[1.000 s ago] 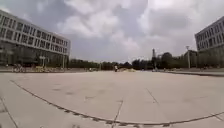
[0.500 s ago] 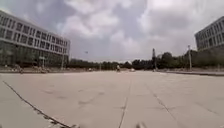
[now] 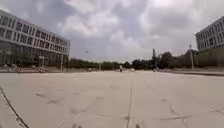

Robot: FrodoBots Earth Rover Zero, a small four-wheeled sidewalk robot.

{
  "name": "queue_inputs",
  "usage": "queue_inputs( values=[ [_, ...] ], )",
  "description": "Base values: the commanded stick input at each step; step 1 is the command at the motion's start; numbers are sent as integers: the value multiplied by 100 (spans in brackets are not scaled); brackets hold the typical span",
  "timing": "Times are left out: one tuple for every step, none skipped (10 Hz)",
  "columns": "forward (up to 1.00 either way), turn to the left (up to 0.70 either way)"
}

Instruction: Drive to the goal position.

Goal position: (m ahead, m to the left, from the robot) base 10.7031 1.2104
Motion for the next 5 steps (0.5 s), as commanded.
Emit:
queue_inputs(
  values=[
    [70,0],
    [70,0],
    [70,0],
    [70,0],
    [70,0]
  ],
)
